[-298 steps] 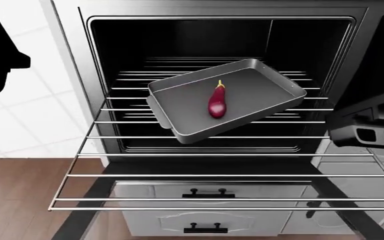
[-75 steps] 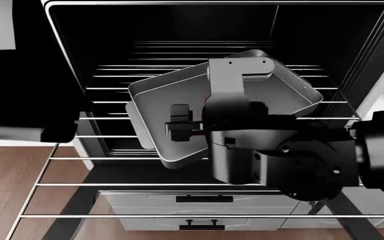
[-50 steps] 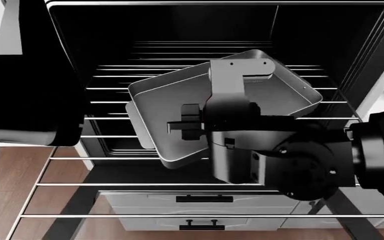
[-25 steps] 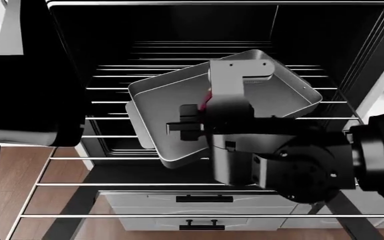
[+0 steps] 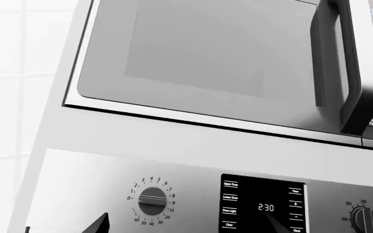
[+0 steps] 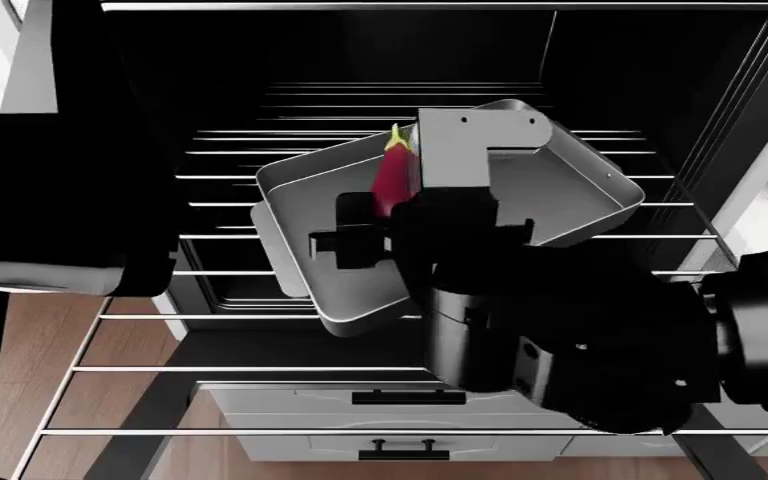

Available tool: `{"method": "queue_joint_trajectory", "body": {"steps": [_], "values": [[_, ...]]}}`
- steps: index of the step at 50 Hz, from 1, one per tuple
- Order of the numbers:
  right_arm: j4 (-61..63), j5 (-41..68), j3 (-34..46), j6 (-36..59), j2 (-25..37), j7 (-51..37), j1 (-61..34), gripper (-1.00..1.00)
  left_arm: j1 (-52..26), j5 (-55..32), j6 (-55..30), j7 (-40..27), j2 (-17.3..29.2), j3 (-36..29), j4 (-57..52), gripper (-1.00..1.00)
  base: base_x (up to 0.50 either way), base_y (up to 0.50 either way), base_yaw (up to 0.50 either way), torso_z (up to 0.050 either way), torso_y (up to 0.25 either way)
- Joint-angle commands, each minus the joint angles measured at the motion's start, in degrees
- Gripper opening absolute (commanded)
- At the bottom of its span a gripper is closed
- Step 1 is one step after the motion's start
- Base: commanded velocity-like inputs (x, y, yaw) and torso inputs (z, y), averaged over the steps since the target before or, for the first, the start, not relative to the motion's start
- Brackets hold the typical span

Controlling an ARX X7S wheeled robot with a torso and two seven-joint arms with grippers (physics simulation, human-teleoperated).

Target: Pick the eggplant from the top rack in the oven and place it on the plate on the counter.

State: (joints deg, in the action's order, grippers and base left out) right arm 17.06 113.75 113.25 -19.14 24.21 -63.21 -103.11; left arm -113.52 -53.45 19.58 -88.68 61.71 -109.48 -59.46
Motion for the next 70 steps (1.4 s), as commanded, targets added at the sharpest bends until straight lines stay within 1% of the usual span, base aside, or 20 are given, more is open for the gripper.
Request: {"method": "queue_joint_trajectory", "body": {"steps": [1, 3, 5, 7, 19, 22, 28, 36, 49, 56, 61, 70], "values": [[1.47, -4.72, -2.6, -4.73, 2.11, 3.06, 2.96, -1.0, -0.09, -0.44, -0.22, 0.19, 0.0, 0.4, -0.06, 1.0, 0.0, 0.0, 0.0, 0.0, 0.0], [1.45, -5.56, -2.34, -4.7, 2.14, 2.59, 2.88, -1.0, -0.25, -0.54, -0.32, 0.17, -0.01, 0.45, -0.11, 1.0, 0.0, 0.0, 0.0, 0.0, 0.0], [1.19, -9.99, -0.96, -4.59, 2.13, 1.71, 2.32, -1.0, -0.13, -0.37, -0.27, 0.16, 0.01, 0.44, -0.09, 1.0, 0.0, 0.0, 0.0, 0.0, 0.0], [1.52, -11.11, -2.29, -7.62, 3.32, 4.9, 4.64, -1.0, -0.09, -0.38, -0.25, 0.1, 0.02, 0.45, -0.1, 1.0, 0.0, 0.0, 0.0, 0.0, 0.0], [3.96, -10.8, -4.42, -8.91, 5.27, 8.01, 5.07, -1.0, 0.2, 0.03, -0.14, -0.09, 0.2, 0.35, -0.19, 1.0, 0.0, 0.0, 0.0, 0.0, 0.0], [4.52, -12.22, -4.57, -9.37, 5.51, 8.53, 5.24, -1.0, 0.32, 0.21, -0.13, -0.15, 0.18, 0.28, -0.17, 1.0, 0.0, 0.0, 0.0, 0.0, 0.0], [6.21, -17.08, -6.04, -12.47, 6.68, 13.13, 6.38, -1.0, 0.34, 0.21, -0.06, -0.17, 0.22, 0.3, -0.19, 1.0, 0.0, 0.0, 0.0, 0.0, 0.0], [7.15, -17.72, -7.15, -13.62, 7.37, 15.12, 7.06, -1.0, 0.53, 0.11, -0.07, -0.04, 0.01, 0.44, 0.0, 1.0, 0.0, 0.0, 0.0, 0.0, 0.0], [8.29, -20.37, -7.1, -14.1, 8.98, 14.86, 8.24, -1.0, 0.3, -0.15, -0.31, 0.55, 0.55, 0.42, 0.07, 1.0, 0.0, 0.0, 0.0, 0.0, 0.0], [11.41, -22.33, -7.78, -15.22, 11.94, 15.89, 8.38, -1.0, -0.53, -0.63, -0.28, 1.49, 2.62, 0.16, -0.04, 1.0, 0.0, 0.0, 0.0, 0.0, 0.0], [14.56, -25.71, -7.83, -14.19, 14.74, 13.05, 6.37, -1.0, -1.16, -0.88, -0.34, 1.53, 3.12, -0.11, -0.18, 1.0, 0.0, 0.0, 0.0, 0.0, 0.0], [19.69, -27.73, -9.22, -14.2, 18.75, 9.68, 4.23, -1.0, -1.6, -0.43, -0.1, 1.04, 2.92, -0.98, -0.17, 1.0, 0.0, 0.0, 0.0, 0.0, 0.0]]}}
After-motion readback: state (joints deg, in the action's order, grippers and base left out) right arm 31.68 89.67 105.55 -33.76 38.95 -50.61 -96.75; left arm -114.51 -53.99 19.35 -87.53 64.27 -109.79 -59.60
